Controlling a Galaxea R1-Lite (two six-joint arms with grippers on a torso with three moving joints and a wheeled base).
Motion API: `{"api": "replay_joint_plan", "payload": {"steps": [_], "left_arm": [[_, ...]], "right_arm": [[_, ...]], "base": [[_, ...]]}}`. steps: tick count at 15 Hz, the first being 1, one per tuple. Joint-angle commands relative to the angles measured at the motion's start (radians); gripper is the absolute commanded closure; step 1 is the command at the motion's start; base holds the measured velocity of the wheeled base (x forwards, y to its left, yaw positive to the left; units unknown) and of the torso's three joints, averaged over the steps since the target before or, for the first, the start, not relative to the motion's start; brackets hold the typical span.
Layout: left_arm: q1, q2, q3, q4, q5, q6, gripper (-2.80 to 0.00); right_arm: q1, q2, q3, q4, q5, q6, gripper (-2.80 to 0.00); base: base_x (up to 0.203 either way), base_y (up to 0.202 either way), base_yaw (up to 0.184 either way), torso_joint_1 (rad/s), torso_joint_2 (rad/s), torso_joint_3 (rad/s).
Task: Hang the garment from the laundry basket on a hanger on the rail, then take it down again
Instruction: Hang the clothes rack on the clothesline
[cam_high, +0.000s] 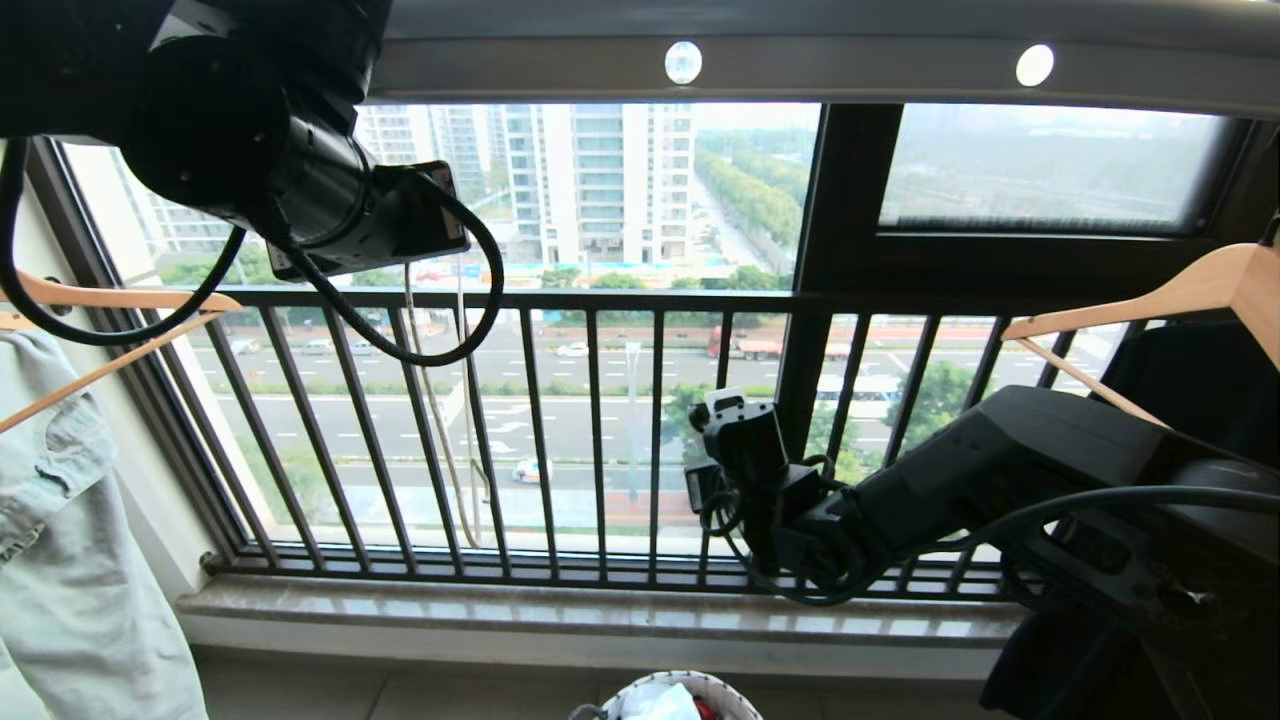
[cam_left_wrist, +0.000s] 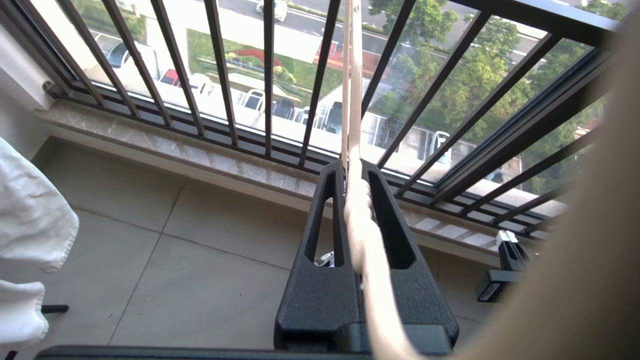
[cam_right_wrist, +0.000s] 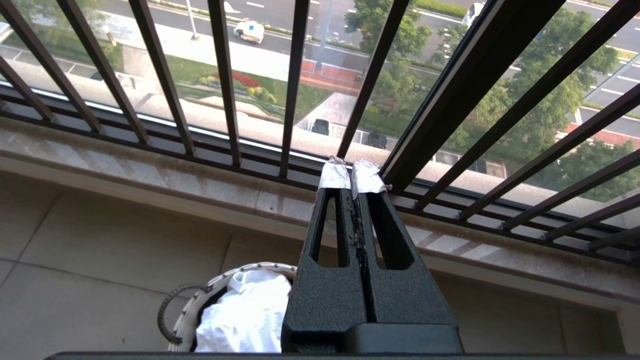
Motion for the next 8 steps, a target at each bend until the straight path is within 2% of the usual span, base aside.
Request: {"api": "replay_joint_plan", "payload": {"steps": [1, 3, 8], "left_arm": [[0.038, 0.021, 0.002, 0.009, -0.088, -0.004, 0.00], [0.051, 0.029, 0.009, 0.011, -0.122, -0.005, 0.00], [0.053, 0.033, 0.011, 0.017, -0.154, -0.007, 0.00]], "right_arm": [[0.001, 0.006, -0.002, -0.004, -0.003, 0.000, 0.00], [0.001, 0.010, -0.003, -0.004, -0.003, 0.000, 0.00], [0.001, 0.011, -0.003, -0.004, -0.003, 0.000, 0.00]], "base": [[0.000, 0.000, 0.000, 0.000, 0.00, 0.000], [0.000, 0.000, 0.000, 0.000, 0.00, 0.000], [0.000, 0.000, 0.000, 0.000, 0.00, 0.000]]}}
